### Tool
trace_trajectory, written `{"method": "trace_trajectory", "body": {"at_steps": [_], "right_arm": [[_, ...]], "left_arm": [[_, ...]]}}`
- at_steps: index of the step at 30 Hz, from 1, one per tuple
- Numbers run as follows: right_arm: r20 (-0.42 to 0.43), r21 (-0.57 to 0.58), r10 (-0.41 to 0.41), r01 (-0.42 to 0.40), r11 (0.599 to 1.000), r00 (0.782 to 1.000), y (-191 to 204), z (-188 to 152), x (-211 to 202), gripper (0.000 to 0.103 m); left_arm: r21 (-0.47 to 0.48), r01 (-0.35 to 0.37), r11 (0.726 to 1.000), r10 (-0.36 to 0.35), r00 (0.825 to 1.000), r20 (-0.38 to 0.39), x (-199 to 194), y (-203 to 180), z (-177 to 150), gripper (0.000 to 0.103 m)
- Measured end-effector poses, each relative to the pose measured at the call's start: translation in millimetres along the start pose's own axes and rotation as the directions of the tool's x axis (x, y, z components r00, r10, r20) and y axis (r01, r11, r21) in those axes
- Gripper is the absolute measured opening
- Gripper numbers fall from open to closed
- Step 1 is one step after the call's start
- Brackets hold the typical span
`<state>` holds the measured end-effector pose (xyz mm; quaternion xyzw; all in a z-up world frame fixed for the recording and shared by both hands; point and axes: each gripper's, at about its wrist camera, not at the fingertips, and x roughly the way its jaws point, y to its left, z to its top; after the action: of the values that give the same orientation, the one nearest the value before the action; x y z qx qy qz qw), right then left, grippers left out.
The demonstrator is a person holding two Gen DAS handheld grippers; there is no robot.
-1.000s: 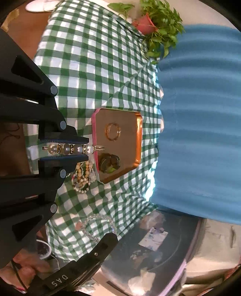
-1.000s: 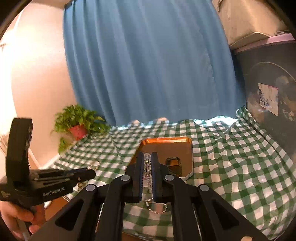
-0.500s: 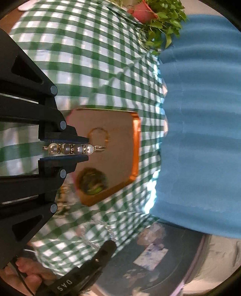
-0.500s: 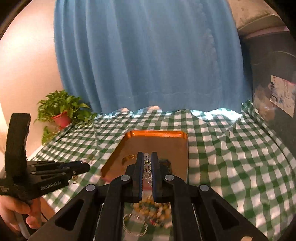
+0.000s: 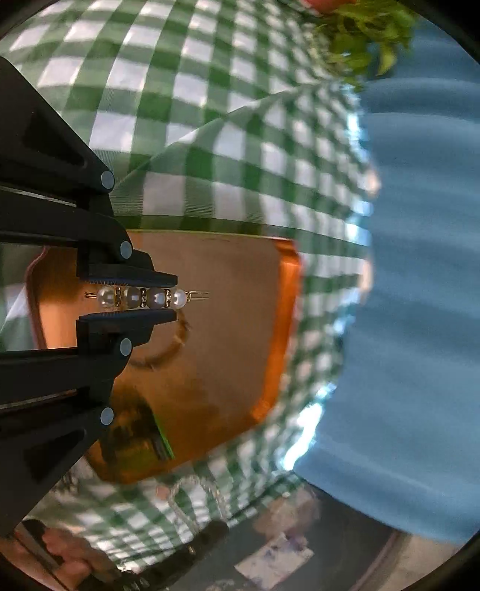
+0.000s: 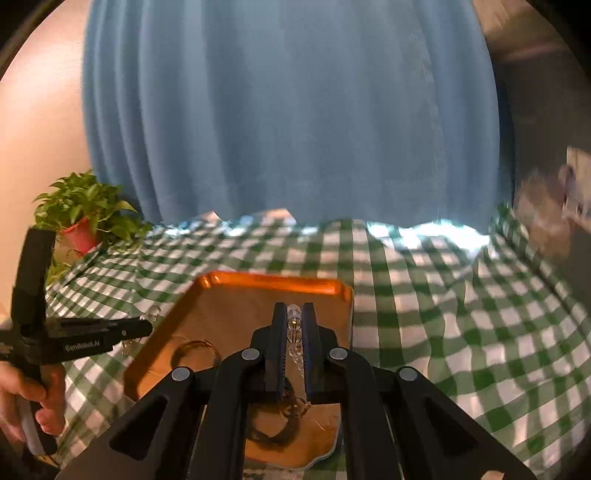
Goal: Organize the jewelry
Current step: 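Release the pearl pin into the tray with the left tool while the right tool releases the bracelet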
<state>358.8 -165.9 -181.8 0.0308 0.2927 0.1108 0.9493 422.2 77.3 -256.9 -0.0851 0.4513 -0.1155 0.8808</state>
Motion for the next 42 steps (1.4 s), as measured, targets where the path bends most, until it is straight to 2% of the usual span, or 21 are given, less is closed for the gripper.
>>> {"method": "trace_trajectory", "body": {"at_steps": [3,4,10,13,18,20,21,22,23,24,25,26,28,31,36,38,42], "right_arm": [[-0.028,0.006,0.012,-0.012,1.000,1.000,-4,-6,14,0.006],[-0.034,-0.003,0.007,-0.007,1.000,0.999,-4,-8,17,0.006],[-0.086,-0.011,-0.005,0.004,1.000,0.996,-5,-20,41,0.006],[-0.129,0.011,0.003,-0.002,1.000,0.992,-7,-29,52,0.006],[-0.167,-0.019,-0.013,0.010,1.000,0.986,-2,-37,59,0.006],[-0.179,0.014,0.013,-0.011,1.000,0.984,-5,-39,59,0.008],[-0.179,0.023,0.021,-0.017,1.000,0.984,-6,-40,58,0.016],[-0.181,0.034,0.018,-0.012,0.999,0.983,-8,-40,57,0.023],[-0.179,0.044,0.017,-0.009,0.999,0.984,-10,-41,56,0.037],[-0.175,0.049,0.027,-0.019,0.999,0.984,-11,-41,54,0.048],[-0.168,0.054,0.046,-0.037,0.998,0.985,-12,-41,51,0.050],[-0.165,0.051,0.052,-0.044,0.998,0.985,-12,-41,49,0.050],[-0.158,0.024,0.047,-0.044,0.999,0.986,-8,-41,44,0.050],[-0.146,-0.006,0.046,-0.048,0.999,0.988,-3,-41,37,0.051],[-0.110,-0.027,0.056,-0.059,0.998,0.992,2,-40,17,0.073],[-0.096,-0.035,0.067,-0.070,0.997,0.993,4,-40,9,0.078],[-0.071,-0.052,0.049,-0.053,0.997,0.996,12,-41,-12,0.078]], "left_arm": [[-0.058,0.020,0.998,-0.023,0.998,-0.052,24,16,-7,0.012],[-0.058,0.024,0.998,-0.025,0.999,-0.026,24,18,-6,0.012],[-0.024,-0.004,1.000,0.004,1.000,0.003,29,8,-7,0.012],[-0.018,-0.011,1.000,0.011,1.000,0.003,27,6,-7,0.012],[-0.017,-0.014,1.000,0.014,1.000,-0.004,22,6,-9,0.012],[-0.009,-0.031,0.999,0.031,1.000,0.000,20,4,-12,0.017],[-0.006,-0.041,0.999,0.041,0.999,0.001,19,2,-13,0.021],[-0.001,-0.043,0.999,0.043,0.999,0.004,18,0,-14,0.032],[0.008,-0.024,1.000,0.024,1.000,0.014,16,-2,-15,0.046],[0.013,-0.009,1.000,0.009,1.000,0.021,14,-4,-16,0.054],[0.023,-0.009,1.000,0.008,0.999,0.035,10,-7,-16,0.071],[0.037,-0.021,0.999,0.018,0.998,0.063,6,-11,-17,0.076],[0.073,-0.054,0.996,0.046,0.994,0.103,-3,-20,-18,0.080],[0.090,-0.084,0.992,0.074,0.991,0.112,-9,-26,-19,0.082],[0.073,-0.087,0.993,0.080,0.992,0.098,-22,-30,-26,0.082],[0.068,-0.097,0.993,0.090,0.990,0.105,-31,-32,-32,0.082],[0.049,-0.090,0.995,0.084,0.990,0.113,-52,-39,-45,0.082]]}}
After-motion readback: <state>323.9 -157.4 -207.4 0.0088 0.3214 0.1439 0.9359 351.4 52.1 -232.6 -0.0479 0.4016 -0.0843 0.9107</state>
